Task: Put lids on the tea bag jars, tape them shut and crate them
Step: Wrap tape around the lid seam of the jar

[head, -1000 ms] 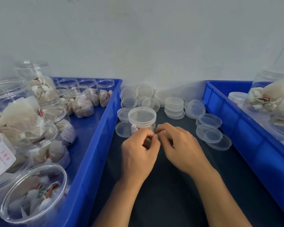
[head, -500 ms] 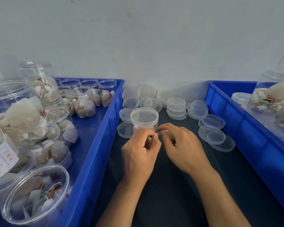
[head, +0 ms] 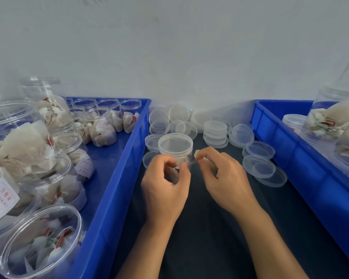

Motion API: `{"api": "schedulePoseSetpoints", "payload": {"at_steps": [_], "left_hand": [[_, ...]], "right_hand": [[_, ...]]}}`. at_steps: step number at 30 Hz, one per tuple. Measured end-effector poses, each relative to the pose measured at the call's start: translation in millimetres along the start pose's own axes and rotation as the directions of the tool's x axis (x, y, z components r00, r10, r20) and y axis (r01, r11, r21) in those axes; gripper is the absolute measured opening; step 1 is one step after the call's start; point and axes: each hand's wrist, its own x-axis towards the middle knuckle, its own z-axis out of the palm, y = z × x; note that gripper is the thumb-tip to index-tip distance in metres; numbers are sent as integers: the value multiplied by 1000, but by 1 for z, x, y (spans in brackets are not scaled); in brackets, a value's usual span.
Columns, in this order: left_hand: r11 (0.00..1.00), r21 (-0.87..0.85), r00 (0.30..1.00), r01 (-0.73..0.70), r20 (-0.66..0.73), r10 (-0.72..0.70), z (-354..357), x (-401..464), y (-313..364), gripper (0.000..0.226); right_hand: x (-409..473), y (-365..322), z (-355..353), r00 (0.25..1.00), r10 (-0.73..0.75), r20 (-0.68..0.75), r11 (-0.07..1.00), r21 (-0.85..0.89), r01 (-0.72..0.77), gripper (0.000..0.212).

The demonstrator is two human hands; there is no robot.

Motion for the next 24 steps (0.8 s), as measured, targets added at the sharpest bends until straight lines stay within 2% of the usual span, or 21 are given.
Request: {"api": "schedulePoseSetpoints", "payload": {"at_steps": [3,5,7,9,13,16,18,24], "left_hand": [[995,-26,994,101,-39,-102,2,1,-7,53],[988,-36,986,152,74,-149,4,2,-15,79],[977,-54,954,208,234,-190,8,4,-20,95],[964,-95,935,249,282,-214,10,7,-21,94],[976,-83,955,204,235,-179,6,11,-23,87],[989,28,958,144,245,-146,4,10,-16,99],[988,72,952,136,267,-151,4,10,-11,99],[970,-48,929,238,302,-214,8,7,-6,86]], "right_hand": [[1,-2,-1,999,-23,-34,1000,-10,22,16],[1,-3,0,999,-30,-34,999,-30,29,14],[2,-4,1,999,-36,-34,998,-51,34,12],[2,-5,1,998,-42,-40,997,-68,39,12],[2,-2,-3,998,-24,-65,997,-72,19,9],[2,-2,-7,992,-30,-121,997,-73,22,4],[2,-4,-7,992,-20,-121,997,-78,11,2],[3,-3,-4,992,91,-82,995,-29,-93,5]]}}
